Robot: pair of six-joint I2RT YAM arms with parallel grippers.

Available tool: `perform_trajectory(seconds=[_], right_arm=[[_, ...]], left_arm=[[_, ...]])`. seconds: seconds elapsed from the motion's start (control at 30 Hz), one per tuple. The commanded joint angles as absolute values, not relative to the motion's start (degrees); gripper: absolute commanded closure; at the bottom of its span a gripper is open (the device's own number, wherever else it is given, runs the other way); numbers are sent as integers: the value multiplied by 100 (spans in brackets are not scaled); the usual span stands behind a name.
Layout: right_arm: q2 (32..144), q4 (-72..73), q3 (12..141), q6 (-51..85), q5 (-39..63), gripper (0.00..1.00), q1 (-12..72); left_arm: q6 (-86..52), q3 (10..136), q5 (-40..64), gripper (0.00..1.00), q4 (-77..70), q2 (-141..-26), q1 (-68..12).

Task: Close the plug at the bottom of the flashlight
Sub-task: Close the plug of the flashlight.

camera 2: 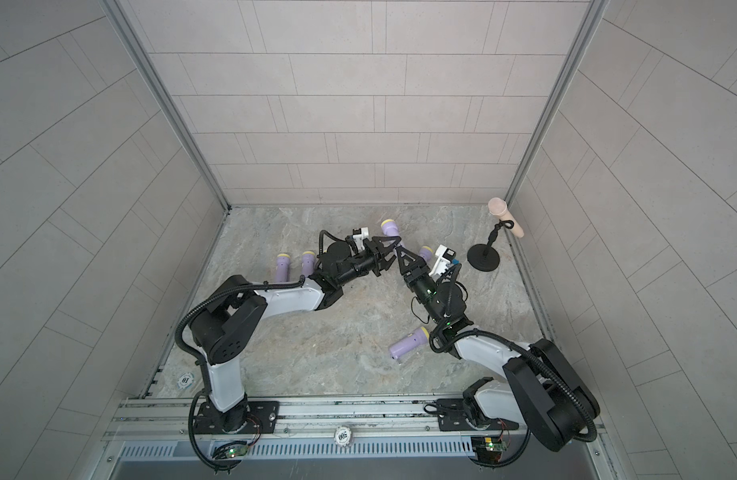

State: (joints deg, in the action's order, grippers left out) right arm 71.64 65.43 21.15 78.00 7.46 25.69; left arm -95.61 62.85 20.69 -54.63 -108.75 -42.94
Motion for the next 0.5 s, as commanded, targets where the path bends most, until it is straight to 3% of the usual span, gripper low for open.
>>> perform_trajectory(seconds=[0.0,0.47], right_arm=[[7101,6844,2196,7810,754,37,2546],[7115,6921,2191,7851,796,44,2566]], left_arm=[[-9688,6259,2108,100,-5807,-10674,-4333],[-9711,6223,2101,100,-5847,-10654,-4359]])
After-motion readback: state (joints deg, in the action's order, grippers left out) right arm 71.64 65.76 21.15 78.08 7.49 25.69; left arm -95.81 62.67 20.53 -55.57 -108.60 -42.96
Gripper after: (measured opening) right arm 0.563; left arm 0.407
